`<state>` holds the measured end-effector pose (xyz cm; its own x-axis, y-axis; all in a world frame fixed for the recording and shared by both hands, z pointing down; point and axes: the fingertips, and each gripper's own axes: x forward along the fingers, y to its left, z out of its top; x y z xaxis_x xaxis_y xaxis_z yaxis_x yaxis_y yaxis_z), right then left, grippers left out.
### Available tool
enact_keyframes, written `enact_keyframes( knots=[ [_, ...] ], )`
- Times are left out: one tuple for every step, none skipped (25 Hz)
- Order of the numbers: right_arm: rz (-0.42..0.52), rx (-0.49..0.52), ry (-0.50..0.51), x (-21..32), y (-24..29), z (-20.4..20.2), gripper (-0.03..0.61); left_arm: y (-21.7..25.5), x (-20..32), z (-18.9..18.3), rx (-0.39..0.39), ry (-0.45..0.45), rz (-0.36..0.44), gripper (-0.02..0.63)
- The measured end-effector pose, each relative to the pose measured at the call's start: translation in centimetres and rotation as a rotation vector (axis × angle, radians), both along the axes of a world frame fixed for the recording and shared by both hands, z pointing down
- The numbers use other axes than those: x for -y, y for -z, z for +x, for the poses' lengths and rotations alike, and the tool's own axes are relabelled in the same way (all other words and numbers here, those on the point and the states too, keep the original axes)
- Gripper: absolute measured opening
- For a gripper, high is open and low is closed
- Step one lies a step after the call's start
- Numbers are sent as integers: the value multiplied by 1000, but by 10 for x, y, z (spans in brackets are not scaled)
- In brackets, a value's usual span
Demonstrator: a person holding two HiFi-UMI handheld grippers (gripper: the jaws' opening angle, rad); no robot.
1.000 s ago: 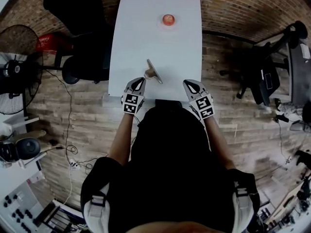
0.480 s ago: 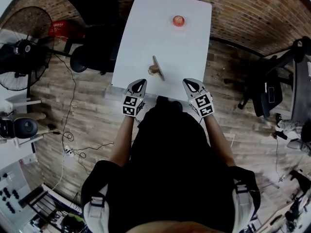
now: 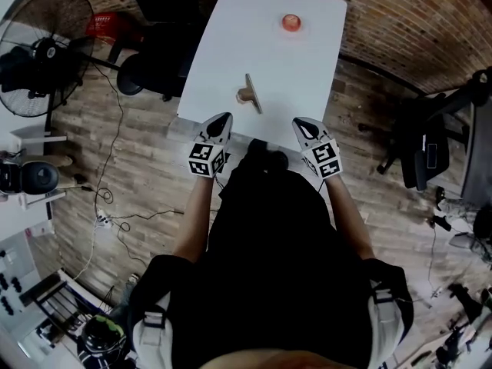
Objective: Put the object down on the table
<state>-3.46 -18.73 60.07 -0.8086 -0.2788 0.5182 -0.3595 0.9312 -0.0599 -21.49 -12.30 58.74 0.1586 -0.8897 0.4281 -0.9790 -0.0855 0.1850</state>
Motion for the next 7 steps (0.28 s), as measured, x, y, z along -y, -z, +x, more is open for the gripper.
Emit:
enact_keyframes(
  knots=[
    [-3, 0, 6, -4, -2, 2, 0, -1, -5, 3, -7, 11, 0, 23],
    [-6, 0, 11, -8, -3, 5, -2, -1, -9, 5, -13, 21, 1, 23],
    [-10, 1, 14, -12, -4, 7, 0, -3, -13, 8, -18, 30, 3, 23],
    [-14, 1, 16, -15, -4, 9, -1, -4, -17, 11, -22, 39, 5, 23],
    [-17, 1, 17, -19, -4, 12, -2, -6, -21, 13, -26, 48, 6, 23],
    [-20, 0, 19, -22, -5, 14, -2, -8, -26, 15, -30, 56, 6, 23],
    [-21, -2, 20, -25, -7, 17, -2, -10, -31, 18, -33, 65, 5, 23]
  ],
)
